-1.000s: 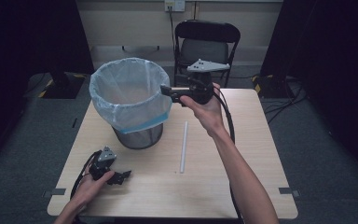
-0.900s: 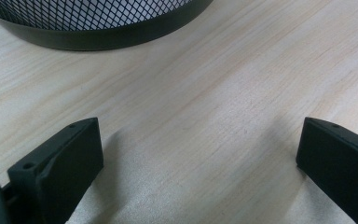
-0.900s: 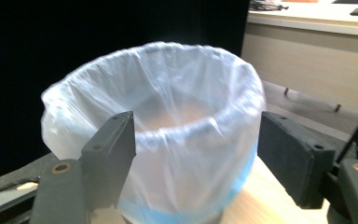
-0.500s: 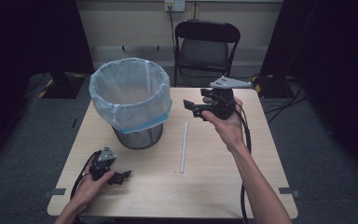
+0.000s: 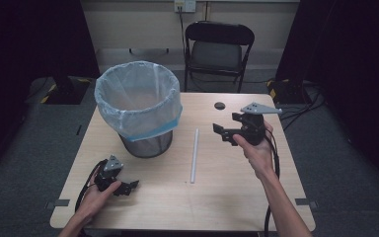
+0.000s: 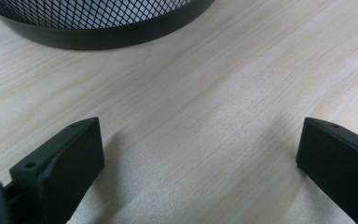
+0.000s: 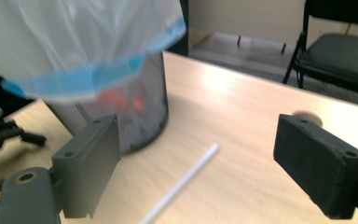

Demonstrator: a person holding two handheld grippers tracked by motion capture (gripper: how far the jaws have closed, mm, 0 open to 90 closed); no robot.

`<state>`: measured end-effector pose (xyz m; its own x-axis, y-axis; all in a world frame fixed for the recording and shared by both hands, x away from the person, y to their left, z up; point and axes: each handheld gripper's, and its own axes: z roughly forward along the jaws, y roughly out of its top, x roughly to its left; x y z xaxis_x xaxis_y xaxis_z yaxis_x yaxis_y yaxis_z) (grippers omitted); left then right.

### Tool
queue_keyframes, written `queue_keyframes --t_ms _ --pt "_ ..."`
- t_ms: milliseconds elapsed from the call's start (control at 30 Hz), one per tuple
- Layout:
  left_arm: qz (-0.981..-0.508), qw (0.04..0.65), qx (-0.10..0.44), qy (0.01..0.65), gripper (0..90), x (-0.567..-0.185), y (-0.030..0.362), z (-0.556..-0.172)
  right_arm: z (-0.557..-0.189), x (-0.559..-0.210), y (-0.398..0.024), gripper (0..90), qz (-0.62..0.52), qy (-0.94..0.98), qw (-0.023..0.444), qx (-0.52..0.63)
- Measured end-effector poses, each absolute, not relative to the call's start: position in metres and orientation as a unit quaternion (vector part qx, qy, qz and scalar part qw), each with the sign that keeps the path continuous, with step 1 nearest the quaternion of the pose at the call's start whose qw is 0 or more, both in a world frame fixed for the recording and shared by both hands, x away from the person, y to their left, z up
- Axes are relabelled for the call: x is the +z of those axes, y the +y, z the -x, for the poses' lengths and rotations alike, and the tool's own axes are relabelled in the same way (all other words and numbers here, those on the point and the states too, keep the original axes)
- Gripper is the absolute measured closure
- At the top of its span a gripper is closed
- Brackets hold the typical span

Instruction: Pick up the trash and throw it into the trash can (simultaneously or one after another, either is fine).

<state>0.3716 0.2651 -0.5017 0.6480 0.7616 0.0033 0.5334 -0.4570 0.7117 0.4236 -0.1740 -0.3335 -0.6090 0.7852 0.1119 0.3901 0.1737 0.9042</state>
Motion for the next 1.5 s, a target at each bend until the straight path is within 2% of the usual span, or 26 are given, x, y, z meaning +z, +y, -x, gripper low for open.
queue_keyframes --t_ms 533,1233,1500 --pt "-0.837 0.35 0.164 0.387 0.3 -0.502 0.265 -0.371 -0.397 -0.403 -0.21 14.5 -0.452 0.751 0.211 0.433" --pt "-0.835 0.349 0.165 0.393 0.3 -0.502 0.264 -0.371 -0.377 -0.481 -0.241 15.1 -0.512 0.771 0.184 0.332" --pt "-0.835 0.349 0.165 0.393 0.3 -0.502 0.264 -0.37 -0.377 -0.493 -0.245 15.8 -0.519 0.77 0.212 0.304"
